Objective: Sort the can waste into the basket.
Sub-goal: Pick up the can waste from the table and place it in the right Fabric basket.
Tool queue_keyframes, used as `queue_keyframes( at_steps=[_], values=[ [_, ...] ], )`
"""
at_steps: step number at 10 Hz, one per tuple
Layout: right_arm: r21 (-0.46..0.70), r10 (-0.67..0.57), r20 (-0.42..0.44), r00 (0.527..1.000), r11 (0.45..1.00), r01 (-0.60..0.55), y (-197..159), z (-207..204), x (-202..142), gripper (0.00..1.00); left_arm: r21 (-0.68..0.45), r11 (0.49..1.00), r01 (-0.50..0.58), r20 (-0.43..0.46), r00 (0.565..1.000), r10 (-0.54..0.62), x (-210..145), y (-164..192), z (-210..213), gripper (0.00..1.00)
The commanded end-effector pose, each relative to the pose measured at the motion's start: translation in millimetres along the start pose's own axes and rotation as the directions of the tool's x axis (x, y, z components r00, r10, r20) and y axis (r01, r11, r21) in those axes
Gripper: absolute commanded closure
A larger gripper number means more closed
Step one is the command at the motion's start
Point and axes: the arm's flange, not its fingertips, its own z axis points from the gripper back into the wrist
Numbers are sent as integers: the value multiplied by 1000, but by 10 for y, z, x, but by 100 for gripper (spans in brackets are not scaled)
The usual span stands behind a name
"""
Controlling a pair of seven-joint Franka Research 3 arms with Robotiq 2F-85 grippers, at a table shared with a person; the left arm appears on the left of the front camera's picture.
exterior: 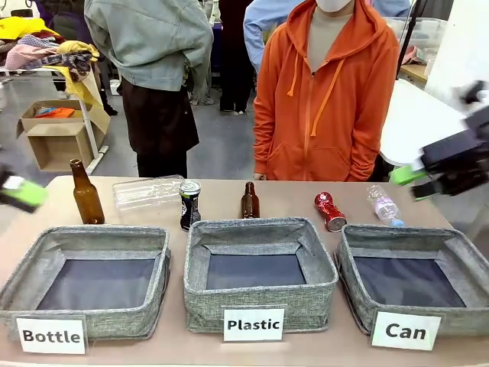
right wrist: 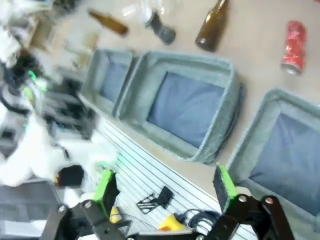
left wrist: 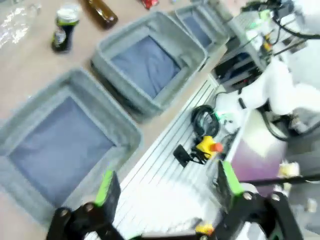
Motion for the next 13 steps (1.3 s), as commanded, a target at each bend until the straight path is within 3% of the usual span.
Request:
queue_keyframes(
  at_steps=[1, 3, 4, 5, 7, 8, 9, 13],
  values=[
    [124, -162, 161, 973, 982, 143, -617, 452, -184, 0, -29, 997, -75, 120, 990, 78, -545, 593, 234, 0],
    [238, -310, 271, 911, 939, 249, -1181, 852, -393, 0, -113, 979, -172, 302, 932, 199, -968, 1071, 568, 0],
    [281, -391, 318, 864, 909, 308, -1433, 996, -478, 0, -167, 959, -231, 379, 883, 278, -1121, 1266, 691, 0],
    [330, -455, 363, 813, 879, 344, -1638, 1102, -591, 0, -201, 943, -263, 416, 849, 326, -1268, 1429, 790, 0],
    [425, -550, 383, 742, 818, 387, -1957, 1079, -642, 0, -253, 899, -357, 459, 774, 437, -1183, 1523, 703, 0],
    [384, -546, 440, 713, 832, 400, -1967, 1044, -629, 0, -243, 886, -396, 476, 747, 464, -1099, 1497, 622, 0],
    [381, -549, 379, 745, 826, 415, -1895, 1210, -737, 0, -227, 907, -354, 446, 791, 420, -1382, 1579, 844, 0],
    [381, -549, 379, 745, 826, 415, -1895, 1210, -737, 0, -227, 907, -354, 446, 791, 420, -1382, 1579, 844, 0]
  ],
)
